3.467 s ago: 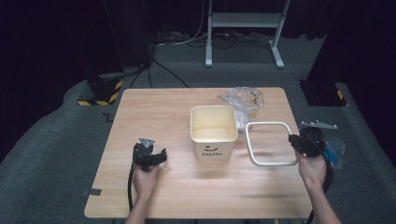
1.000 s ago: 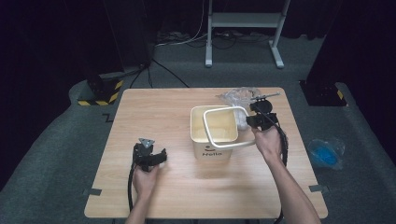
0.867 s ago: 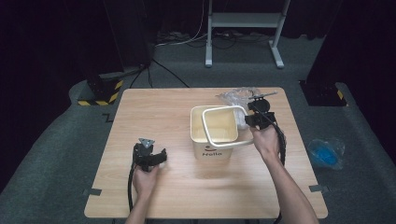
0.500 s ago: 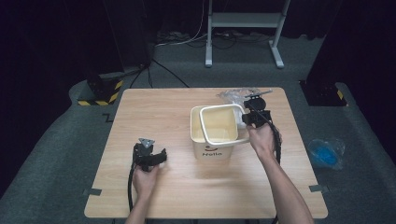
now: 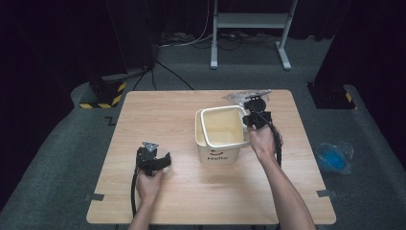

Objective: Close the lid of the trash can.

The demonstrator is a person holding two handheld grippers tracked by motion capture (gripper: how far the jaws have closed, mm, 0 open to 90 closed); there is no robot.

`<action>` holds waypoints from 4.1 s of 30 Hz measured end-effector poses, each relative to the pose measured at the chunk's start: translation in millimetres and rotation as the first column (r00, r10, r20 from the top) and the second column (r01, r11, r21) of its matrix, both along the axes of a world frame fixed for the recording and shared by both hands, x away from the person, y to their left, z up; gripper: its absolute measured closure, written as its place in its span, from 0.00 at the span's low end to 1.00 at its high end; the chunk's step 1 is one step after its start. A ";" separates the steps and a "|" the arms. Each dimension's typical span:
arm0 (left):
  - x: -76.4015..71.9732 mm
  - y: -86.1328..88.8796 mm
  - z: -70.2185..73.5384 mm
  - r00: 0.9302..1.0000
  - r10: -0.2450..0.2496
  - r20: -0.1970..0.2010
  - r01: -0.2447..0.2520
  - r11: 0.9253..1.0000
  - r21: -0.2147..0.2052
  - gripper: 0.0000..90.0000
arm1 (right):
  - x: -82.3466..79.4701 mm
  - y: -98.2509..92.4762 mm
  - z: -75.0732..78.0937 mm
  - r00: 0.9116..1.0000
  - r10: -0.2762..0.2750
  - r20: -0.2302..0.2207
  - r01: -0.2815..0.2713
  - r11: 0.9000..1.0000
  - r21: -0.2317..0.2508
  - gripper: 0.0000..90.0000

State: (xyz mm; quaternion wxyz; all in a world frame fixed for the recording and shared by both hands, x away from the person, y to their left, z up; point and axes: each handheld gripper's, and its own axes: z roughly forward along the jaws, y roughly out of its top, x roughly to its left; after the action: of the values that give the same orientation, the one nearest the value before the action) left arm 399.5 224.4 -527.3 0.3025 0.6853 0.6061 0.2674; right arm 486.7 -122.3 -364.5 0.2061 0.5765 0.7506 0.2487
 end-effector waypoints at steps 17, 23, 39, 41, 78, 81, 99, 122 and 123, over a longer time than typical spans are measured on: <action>0.0 0.0 -0.1 1.000 -0.001 0.000 0.001 1.000 -0.002 0.24 | 1.3 9.9 0.9 1.000 0.002 0.000 -0.002 1.000 0.003 0.90; 0.0 0.0 0.0 1.000 0.000 0.000 0.000 1.000 0.000 0.24 | 1.0 10.2 1.5 1.000 0.003 0.003 -0.003 1.000 0.006 0.90; 0.0 0.0 0.0 1.000 0.000 0.000 0.000 1.000 0.000 0.24 | 0.0 7.8 1.6 1.000 0.008 0.014 -0.009 1.000 0.026 0.86; 0.0 -0.1 -0.1 1.000 0.000 0.000 0.000 1.000 -0.002 0.24 | 0.0 7.8 1.7 1.000 0.010 0.015 -0.010 0.999 0.030 0.85; 0.1 0.0 0.0 1.000 -0.001 0.000 0.001 1.000 -0.001 0.24 | -18.8 -55.3 -11.1 0.999 -0.005 0.049 -0.001 0.993 0.118 0.72; 0.2 0.0 0.0 1.000 -0.001 0.000 0.001 1.000 0.000 0.24 | -18.3 -55.6 -16.3 0.999 -0.002 0.038 -0.002 0.993 0.121 0.72; 0.1 0.0 0.0 1.000 -0.001 0.000 0.001 1.000 0.000 0.24 | -22.5 -43.0 -24.8 0.998 0.041 0.039 -0.045 0.992 0.116 0.71; 0.2 0.0 -0.1 1.000 -0.001 0.000 0.001 1.000 0.000 0.24 | -25.6 -32.1 -20.2 0.996 0.074 0.050 -0.079 0.991 0.106 0.71; 0.2 0.0 -0.1 1.000 -0.001 0.000 0.001 1.000 0.000 0.24 | -25.6 -31.6 -20.0 0.996 0.074 0.050 -0.079 0.991 0.106 0.71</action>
State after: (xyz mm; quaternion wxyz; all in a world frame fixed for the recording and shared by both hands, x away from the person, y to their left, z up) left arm 399.7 224.4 -527.4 0.3028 0.6856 0.6057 0.2671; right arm 461.2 -153.9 -384.5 0.1820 0.5517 0.7527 0.3099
